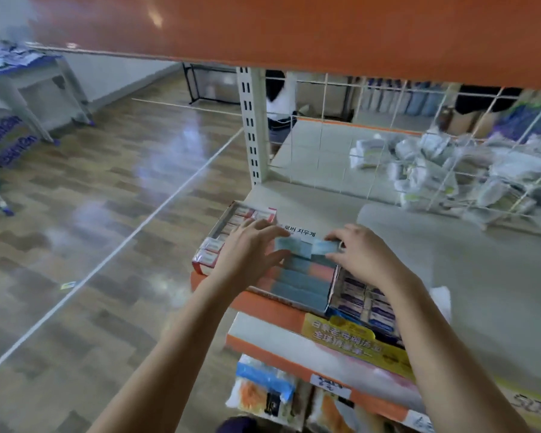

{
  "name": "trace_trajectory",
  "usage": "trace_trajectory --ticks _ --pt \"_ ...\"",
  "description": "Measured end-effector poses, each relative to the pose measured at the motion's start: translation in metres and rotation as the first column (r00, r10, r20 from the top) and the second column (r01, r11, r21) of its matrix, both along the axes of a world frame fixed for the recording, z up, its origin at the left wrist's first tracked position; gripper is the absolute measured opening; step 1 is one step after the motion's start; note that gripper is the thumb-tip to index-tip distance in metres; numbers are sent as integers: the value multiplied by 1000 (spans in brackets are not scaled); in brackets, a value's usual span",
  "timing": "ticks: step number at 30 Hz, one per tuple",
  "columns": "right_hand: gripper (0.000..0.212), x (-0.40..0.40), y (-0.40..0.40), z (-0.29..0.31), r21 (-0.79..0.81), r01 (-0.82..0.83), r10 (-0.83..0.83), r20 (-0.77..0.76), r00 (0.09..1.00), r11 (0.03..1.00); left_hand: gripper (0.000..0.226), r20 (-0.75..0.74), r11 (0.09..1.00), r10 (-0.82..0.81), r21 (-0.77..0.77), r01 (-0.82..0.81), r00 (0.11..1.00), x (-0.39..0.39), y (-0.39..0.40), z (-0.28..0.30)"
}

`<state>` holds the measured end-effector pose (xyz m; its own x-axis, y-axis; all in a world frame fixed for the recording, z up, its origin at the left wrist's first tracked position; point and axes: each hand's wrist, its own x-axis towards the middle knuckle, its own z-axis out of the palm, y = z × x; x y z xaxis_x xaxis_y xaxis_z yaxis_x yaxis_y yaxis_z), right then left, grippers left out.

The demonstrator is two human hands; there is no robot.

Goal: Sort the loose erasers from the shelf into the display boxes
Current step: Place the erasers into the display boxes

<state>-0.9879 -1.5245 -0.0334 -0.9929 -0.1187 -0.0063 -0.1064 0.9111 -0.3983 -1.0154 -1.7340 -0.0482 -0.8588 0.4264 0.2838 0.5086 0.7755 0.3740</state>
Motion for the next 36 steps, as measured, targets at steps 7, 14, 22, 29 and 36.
trace_trajectory --ticks 7,14,22,29,36 --pt "28 6 -8 6 64 126 -130 50 990 990 36 45 983 -180 -16 181 983 -14 1 -5" --pt "33 10 -24 2 79 229 -234 53 971 970 37 91 946 -317 -45 322 944 -27 1 -10" --pt "28 11 -31 -7 78 285 -285 -9 958 955 34 105 927 -368 -39 373 924 -30 3 -11" --pt "30 12 -34 -8 87 303 -303 -7 953 949 34 104 909 -378 -149 390 920 -27 7 -16" --pt "29 18 -32 -12 61 356 -355 -29 935 933 37 83 908 -345 -224 355 935 -27 3 -17"
